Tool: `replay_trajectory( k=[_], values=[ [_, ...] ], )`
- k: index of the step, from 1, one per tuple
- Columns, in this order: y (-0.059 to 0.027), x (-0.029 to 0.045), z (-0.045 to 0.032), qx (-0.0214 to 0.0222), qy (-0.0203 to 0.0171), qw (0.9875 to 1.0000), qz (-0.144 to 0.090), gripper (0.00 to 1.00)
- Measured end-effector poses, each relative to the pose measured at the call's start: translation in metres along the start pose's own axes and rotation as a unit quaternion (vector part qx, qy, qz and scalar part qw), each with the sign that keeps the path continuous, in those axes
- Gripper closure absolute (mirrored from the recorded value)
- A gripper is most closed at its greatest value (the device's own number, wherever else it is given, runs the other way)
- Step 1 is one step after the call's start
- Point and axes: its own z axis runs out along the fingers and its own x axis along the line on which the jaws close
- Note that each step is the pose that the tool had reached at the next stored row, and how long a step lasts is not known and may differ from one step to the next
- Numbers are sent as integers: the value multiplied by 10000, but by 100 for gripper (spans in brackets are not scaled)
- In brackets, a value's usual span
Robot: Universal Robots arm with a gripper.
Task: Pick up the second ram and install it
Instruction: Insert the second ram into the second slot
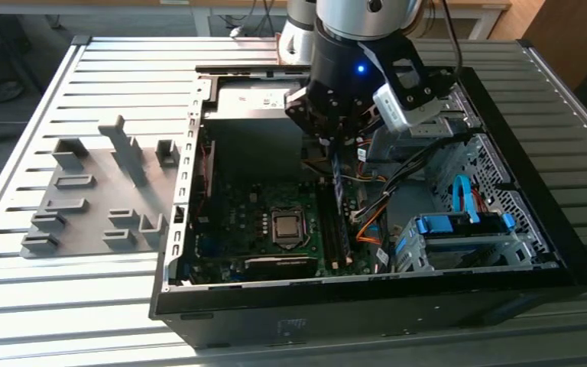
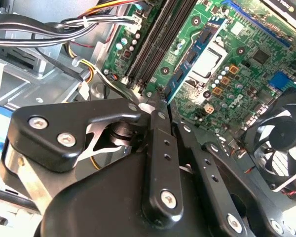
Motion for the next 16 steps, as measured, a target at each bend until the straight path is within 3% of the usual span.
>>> replay_trajectory(
  k=[6,12,16],
  values=[
    [-24,-3,56,3,1,10000,14,86],
    [-25,-1,111,9,83,10000,15,86],
    [-26,-1,159,10,90,10000,14,86]
  ],
)
